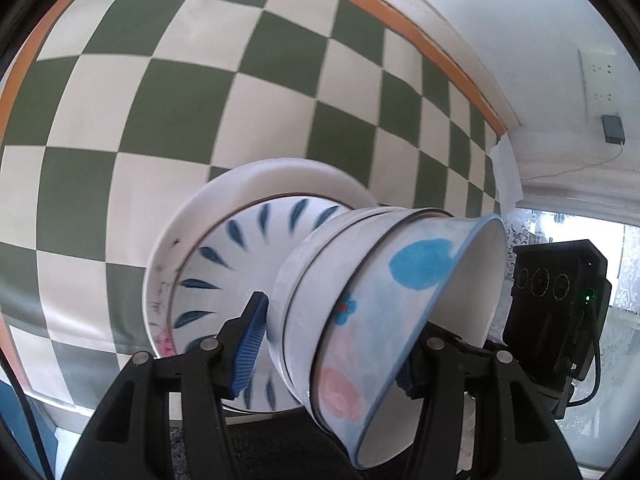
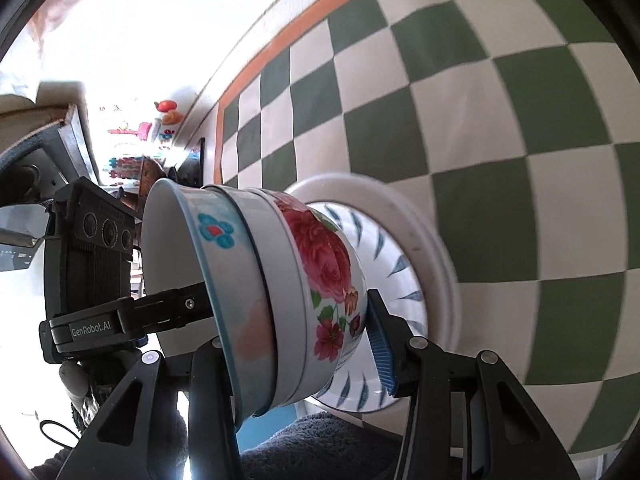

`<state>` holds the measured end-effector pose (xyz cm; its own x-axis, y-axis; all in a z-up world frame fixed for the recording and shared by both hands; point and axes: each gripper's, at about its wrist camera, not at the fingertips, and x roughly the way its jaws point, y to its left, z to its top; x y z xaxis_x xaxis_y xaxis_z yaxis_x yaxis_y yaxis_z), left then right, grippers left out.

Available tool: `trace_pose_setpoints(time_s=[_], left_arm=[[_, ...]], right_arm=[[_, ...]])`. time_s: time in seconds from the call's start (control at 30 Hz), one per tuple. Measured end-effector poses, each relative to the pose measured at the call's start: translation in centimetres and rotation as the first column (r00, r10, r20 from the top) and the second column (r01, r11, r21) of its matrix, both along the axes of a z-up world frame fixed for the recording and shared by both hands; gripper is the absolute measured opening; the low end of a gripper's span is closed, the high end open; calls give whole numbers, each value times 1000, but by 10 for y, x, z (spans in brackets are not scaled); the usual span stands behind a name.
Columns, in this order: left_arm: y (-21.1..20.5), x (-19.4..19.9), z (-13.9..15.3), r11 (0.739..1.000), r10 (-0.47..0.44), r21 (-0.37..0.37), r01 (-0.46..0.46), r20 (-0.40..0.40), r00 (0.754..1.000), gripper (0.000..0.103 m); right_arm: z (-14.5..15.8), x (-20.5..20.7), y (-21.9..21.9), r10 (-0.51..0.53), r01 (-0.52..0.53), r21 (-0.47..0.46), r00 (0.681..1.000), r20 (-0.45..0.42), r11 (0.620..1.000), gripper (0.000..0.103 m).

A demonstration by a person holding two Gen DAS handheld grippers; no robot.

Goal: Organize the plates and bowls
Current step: 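Carry the four-bowl stack with both grippers over the blue-striped plate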

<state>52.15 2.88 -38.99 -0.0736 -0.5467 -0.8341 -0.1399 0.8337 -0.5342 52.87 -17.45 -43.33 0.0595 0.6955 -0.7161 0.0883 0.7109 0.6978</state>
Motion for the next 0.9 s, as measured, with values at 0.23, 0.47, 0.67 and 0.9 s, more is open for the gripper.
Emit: trace_pose_setpoints(time_s=[0.23, 0.47, 0.67, 0.9], left_arm=[[11, -1, -16, 1000, -5, -9, 5, -20, 1000, 52], [14, -3, -25, 1000, -17, -12, 16, -33, 999, 52], [14, -3, -25, 1000, -17, -17, 17, -36, 999, 51], [14, -7, -25, 1000, -18, -19, 17, -39, 999, 51]], right_arm=[[-17, 1, 16, 7, -8, -17, 1000, -26, 1000, 47], [-23, -3, 22, 8, -9, -36, 999, -33, 999, 47], [-25, -3, 25, 6, -8, -46, 999, -38, 999, 47], [-26, -3, 27, 10, -12, -47, 999, -40, 999, 47]])
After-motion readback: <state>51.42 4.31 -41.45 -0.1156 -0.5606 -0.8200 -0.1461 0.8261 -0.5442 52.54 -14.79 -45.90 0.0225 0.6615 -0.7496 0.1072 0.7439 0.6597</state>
